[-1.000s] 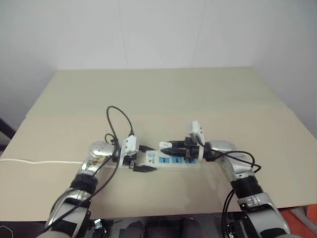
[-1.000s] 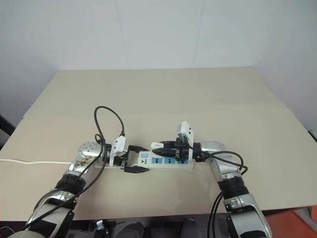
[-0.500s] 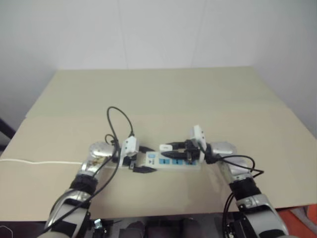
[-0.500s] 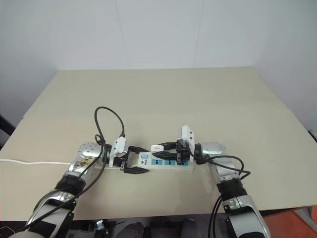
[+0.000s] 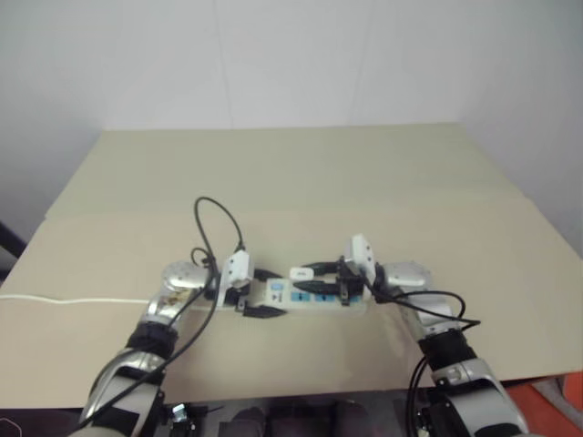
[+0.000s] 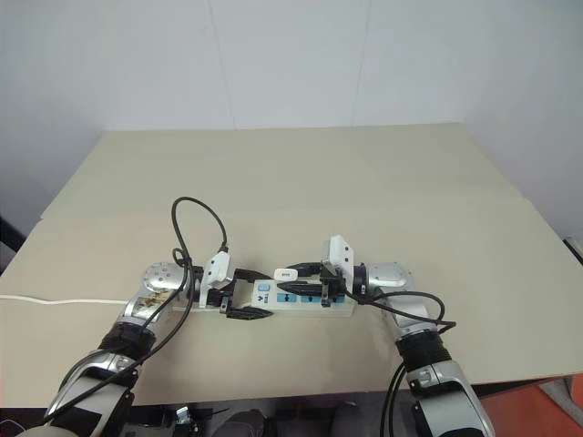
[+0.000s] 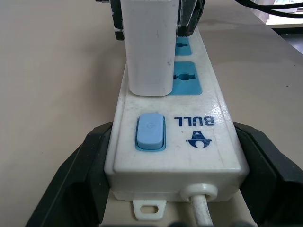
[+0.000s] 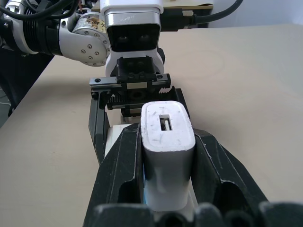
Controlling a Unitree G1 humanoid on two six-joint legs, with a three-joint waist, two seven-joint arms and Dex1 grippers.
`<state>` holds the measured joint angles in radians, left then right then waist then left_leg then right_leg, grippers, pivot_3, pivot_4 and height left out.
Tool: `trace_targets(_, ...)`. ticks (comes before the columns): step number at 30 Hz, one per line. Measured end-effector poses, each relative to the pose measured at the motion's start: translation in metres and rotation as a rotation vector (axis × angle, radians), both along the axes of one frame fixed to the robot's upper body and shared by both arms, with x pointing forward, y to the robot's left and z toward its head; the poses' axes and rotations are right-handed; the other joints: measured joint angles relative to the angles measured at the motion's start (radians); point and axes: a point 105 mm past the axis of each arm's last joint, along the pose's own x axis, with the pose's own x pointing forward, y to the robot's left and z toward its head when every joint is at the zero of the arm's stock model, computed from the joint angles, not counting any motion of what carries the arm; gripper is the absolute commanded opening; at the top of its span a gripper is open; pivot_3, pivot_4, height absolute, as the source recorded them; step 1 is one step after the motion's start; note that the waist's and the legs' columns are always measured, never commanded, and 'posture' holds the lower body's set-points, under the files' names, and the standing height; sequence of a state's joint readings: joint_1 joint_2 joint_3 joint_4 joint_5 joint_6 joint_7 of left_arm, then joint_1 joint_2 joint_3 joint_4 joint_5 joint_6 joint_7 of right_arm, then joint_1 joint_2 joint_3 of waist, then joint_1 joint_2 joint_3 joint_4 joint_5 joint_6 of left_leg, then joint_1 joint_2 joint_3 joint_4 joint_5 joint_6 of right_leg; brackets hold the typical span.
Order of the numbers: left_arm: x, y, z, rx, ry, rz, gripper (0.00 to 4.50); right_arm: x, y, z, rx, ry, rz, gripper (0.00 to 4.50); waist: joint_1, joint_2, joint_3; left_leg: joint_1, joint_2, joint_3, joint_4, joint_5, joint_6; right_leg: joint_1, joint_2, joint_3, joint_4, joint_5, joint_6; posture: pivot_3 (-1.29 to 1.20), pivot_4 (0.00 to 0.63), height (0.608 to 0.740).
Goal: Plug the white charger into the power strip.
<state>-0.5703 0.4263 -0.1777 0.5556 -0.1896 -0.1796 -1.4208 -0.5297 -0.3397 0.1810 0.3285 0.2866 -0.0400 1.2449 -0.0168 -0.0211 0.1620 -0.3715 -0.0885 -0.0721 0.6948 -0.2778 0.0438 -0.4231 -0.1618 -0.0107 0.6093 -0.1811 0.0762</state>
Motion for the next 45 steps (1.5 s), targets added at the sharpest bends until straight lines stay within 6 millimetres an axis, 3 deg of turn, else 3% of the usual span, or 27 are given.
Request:
trace_targets(19,0.001,0.002,-0.002,0.006,0.008,0.017,3.28,0.004,0.002,-0.004,-0.033,0.000,-0.032,1.17,-0.003,0.000,-0.001,0.004,0.001,0.000,0.000,0.000,-0.001,0.002,0.001,0.000,0.001,0.000,0.000,0.00,0.150,0.740)
trace_targets(29,0.001,0.001,-0.002,0.001,0.008,0.016,3.28,0.009,-0.003,-0.009,-0.074,0.013,-0.066,4.45,0.002,0.000,-0.001,0.003,0.001,0.000,0.000,0.000,-0.001,0.002,0.001,0.000,0.001,0.000,0.000,0.00,0.150,0.740)
trace_targets(33,0.001,0.000,-0.002,-0.001,0.009,0.018,3.28,0.009,-0.004,-0.009,-0.077,0.010,-0.069,4.45,0.002,0.000,-0.001,0.003,0.001,0.000,0.000,0.000,-0.001,0.002,0.001,0.000,0.001,0.000,0.000,0.00,0.150,0.740)
trace_targets(34,0.001,0.000,-0.002,-0.003,0.010,0.020,3.99,0.009,-0.004,-0.009,-0.079,0.010,-0.069,4.50,0.002,0.000,-0.001,0.003,0.001,0.000,0.000,0.000,-0.001,0.002,0.001,0.000,0.001,0.000,0.000,0.00,0.150,0.740)
trace_targets(36,0.002,0.000,-0.003,-0.007,0.020,0.025,4.48,0.009,-0.005,-0.009,-0.080,0.009,-0.073,4.50,0.002,0.000,-0.001,0.003,0.001,0.000,0.000,0.000,-0.001,0.002,0.001,0.000,0.001,0.000,0.000,0.00,0.150,0.740)
trace_targets(42,-0.003,0.001,0.002,-0.034,0.043,-0.002,4.48,0.010,-0.009,-0.006,-0.087,0.001,-0.077,4.50,0.002,0.000,-0.001,0.002,0.001,0.000,0.000,0.000,-0.001,0.001,0.001,0.000,0.001,0.000,0.000,0.00,0.150,0.740)
trace_targets(45,-0.009,0.013,0.014,-0.062,0.015,0.009,4.48,0.008,-0.023,-0.003,-0.118,0.002,-0.082,4.50,0.003,0.000,-0.001,0.000,0.001,0.000,-0.001,0.000,0.000,-0.001,0.000,0.000,0.000,0.000,0.000,0.00,0.150,0.740)
